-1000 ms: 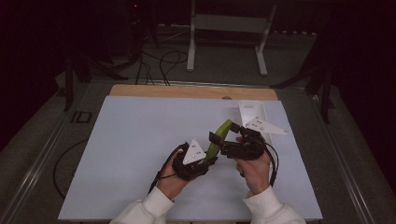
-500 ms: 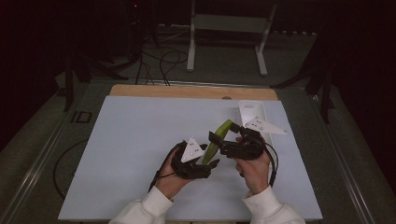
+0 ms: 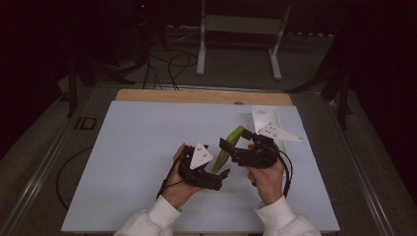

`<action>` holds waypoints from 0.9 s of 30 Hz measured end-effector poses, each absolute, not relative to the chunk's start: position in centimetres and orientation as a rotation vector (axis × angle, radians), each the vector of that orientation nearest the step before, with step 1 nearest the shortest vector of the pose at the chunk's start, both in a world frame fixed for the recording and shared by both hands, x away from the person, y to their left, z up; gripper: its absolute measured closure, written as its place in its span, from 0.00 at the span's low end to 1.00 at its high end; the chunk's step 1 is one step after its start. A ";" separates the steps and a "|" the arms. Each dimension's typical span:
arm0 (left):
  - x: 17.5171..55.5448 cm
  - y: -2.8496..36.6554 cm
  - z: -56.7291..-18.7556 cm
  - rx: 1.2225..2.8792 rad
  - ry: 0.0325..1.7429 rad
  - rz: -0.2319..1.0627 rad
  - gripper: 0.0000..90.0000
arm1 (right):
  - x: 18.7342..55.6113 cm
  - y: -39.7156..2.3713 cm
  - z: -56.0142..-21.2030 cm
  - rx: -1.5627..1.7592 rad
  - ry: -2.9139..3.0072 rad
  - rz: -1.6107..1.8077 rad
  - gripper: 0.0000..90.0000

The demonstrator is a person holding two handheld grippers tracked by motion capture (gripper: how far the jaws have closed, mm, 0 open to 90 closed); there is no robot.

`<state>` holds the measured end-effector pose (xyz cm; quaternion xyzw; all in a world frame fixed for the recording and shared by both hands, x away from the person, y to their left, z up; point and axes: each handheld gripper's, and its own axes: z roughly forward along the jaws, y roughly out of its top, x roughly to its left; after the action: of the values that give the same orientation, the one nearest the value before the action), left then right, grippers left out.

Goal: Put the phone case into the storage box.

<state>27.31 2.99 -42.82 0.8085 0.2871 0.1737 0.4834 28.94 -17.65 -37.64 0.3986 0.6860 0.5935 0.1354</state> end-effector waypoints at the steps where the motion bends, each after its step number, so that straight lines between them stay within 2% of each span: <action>1: 27.4 3.1 -42.8 1.968 0.704 0.420 0.03 | 28.9 -17.7 -37.6 1.155 1.985 1.718 0.18; 27: 27.5 6.4 -42.4 1.945 0.759 0.480 0.01 | 29.2 -17.6 -37.8 1.181 1.958 1.724 0.18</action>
<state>27.54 6.41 -42.36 0.7968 0.3111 0.1967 0.4792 29.16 -17.61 -37.78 0.4085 0.6772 0.5961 0.1384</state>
